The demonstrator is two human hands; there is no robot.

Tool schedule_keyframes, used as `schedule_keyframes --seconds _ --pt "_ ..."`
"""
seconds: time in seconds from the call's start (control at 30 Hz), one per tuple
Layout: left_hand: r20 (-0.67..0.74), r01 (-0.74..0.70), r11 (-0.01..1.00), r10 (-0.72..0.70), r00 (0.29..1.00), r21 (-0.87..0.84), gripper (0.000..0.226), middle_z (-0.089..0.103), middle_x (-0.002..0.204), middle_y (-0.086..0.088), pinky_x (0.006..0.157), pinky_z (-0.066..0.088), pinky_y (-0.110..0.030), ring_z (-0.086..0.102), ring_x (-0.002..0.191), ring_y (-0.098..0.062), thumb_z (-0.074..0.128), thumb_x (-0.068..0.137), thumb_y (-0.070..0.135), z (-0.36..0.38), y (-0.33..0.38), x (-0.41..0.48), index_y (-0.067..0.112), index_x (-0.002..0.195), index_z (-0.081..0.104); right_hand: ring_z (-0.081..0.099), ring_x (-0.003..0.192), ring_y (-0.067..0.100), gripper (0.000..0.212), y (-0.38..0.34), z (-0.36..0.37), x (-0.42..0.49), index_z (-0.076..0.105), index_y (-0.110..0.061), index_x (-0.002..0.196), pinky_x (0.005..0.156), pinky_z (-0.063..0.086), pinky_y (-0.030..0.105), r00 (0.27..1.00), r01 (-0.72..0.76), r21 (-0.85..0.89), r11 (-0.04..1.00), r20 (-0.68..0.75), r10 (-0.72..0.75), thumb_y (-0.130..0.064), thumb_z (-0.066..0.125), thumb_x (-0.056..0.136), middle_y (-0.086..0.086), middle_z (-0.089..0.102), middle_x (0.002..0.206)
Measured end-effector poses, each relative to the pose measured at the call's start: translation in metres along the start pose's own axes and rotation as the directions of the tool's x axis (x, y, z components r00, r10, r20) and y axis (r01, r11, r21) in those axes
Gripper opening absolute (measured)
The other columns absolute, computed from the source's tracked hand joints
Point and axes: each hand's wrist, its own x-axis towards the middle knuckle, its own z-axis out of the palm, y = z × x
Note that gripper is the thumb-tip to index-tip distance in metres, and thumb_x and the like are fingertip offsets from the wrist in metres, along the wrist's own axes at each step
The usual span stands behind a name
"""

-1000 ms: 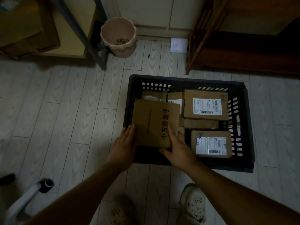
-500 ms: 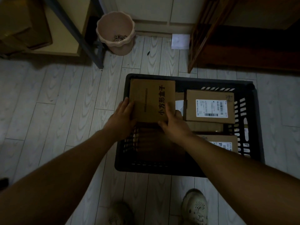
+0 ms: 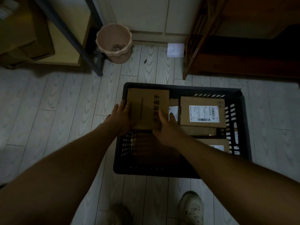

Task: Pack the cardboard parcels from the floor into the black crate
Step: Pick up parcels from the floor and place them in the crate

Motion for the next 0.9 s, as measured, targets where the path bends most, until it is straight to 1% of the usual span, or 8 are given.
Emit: schedule_keyframes --seconds 0.13,0.23,0.3,0.4,0.5,0.6,0.73,0.9 --pt "0.013 0.02 0.999 -0.019 1.0 -0.043 0.091 -0.015 0.157 -0.009 0.116 0.01 -0.055 -0.009 0.144 -0.035 0.05 0.09 0.048 -0.023 0.02 -0.027 0.021 0.149 -0.013 0.019 0.144 0.035 0.085 0.003 -0.036 -0.037 -0.009 -0.037 0.15 0.114 0.027 0.042 1.0 -0.007 0.029 1.0 -0.027 0.008 -0.05 0.051 0.092 0.008 -0.01 0.16" --pt "-0.004 0.007 0.999 -0.007 1.0 -0.053 0.09 -0.014 0.157 -0.009 0.116 0.008 -0.053 -0.01 0.144 -0.033 0.049 0.09 0.051 -0.051 0.041 -0.061 0.02 0.149 -0.012 0.014 0.145 0.033 0.078 0.009 -0.078 -0.081 0.004 -0.032 0.152 0.114 0.025 0.041 0.993 -0.061 -0.006 0.998 -0.098 0.061 -0.048 0.052 0.092 0.01 0.0 0.16" --pt "-0.007 -0.024 0.998 0.023 1.0 -0.051 0.091 -0.014 0.157 -0.01 0.117 0.008 -0.053 -0.011 0.144 -0.034 0.049 0.089 0.052 -0.073 0.057 -0.092 0.02 0.149 -0.012 0.013 0.145 0.033 0.078 0.012 -0.111 -0.119 0.005 -0.027 0.153 0.116 0.023 0.04 0.986 -0.105 -0.045 0.993 -0.134 0.099 -0.049 0.05 0.093 0.011 0.001 0.16" --pt "-0.038 -0.059 0.995 0.056 0.998 -0.076 0.09 -0.011 0.158 -0.011 0.117 0.009 -0.056 -0.009 0.144 -0.034 0.049 0.088 0.053 -0.113 0.087 -0.151 0.023 0.149 -0.01 0.023 0.142 0.033 0.073 0.009 -0.161 -0.186 0.015 -0.023 0.152 0.114 0.028 0.042 0.978 -0.106 -0.063 0.992 -0.188 0.092 -0.049 0.049 0.093 0.012 0.013 0.159" --pt "-0.093 -0.046 0.994 0.037 0.995 -0.1 0.082 -0.004 0.158 -0.012 0.116 0.012 -0.055 -0.003 0.144 -0.036 0.049 0.091 0.048 -0.156 0.121 -0.218 0.023 0.151 -0.002 0.032 0.136 0.031 0.065 0.0 -0.202 -0.258 0.025 -0.021 0.149 0.111 0.032 0.039 0.97 -0.087 -0.059 0.994 -0.234 0.071 -0.046 0.048 0.094 0.011 0.024 0.153" --pt "-0.169 -0.037 0.994 0.02 0.985 -0.101 0.077 -0.003 0.158 -0.01 0.117 0.011 -0.052 -0.004 0.145 -0.033 0.049 0.092 0.043 -0.198 0.154 -0.282 0.022 0.151 0.003 0.038 0.13 0.03 0.06 -0.013 -0.233 -0.327 0.035 -0.023 0.144 0.106 0.037 0.039 0.959 -0.069 -0.081 0.994 -0.279 0.044 -0.05 0.047 0.092 0.013 0.036 0.145" --pt "-0.272 -0.088 0.992 0.06 0.96 -0.093 0.076 -0.004 0.159 -0.008 0.118 0.007 -0.048 -0.005 0.146 -0.031 0.047 0.093 0.047 -0.24 0.186 -0.349 0.025 0.151 0.004 0.019 0.144 0.029 0.068 -0.029 -0.265 -0.414 0.022 -0.018 0.151 0.114 0.023 0.039 0.926 -0.085 -0.103 0.991 -0.375 0.041 -0.049 0.046 0.095 0.01 0.019 0.158" --pt "-0.311 -0.226 0.973 0.226 0.923 0.035 0.076 -0.001 0.159 -0.01 0.117 0.004 -0.042 -0.002 0.146 -0.03 0.041 0.093 0.053 -0.276 0.221 -0.423 0.021 0.151 0.004 0.022 0.143 0.03 0.068 -0.04 -0.277 -0.511 0.022 -0.022 0.151 0.115 0.027 0.043 0.848 -0.108 -0.066 0.992 -0.527 0.057 -0.05 0.047 0.094 0.007 0.018 0.158"
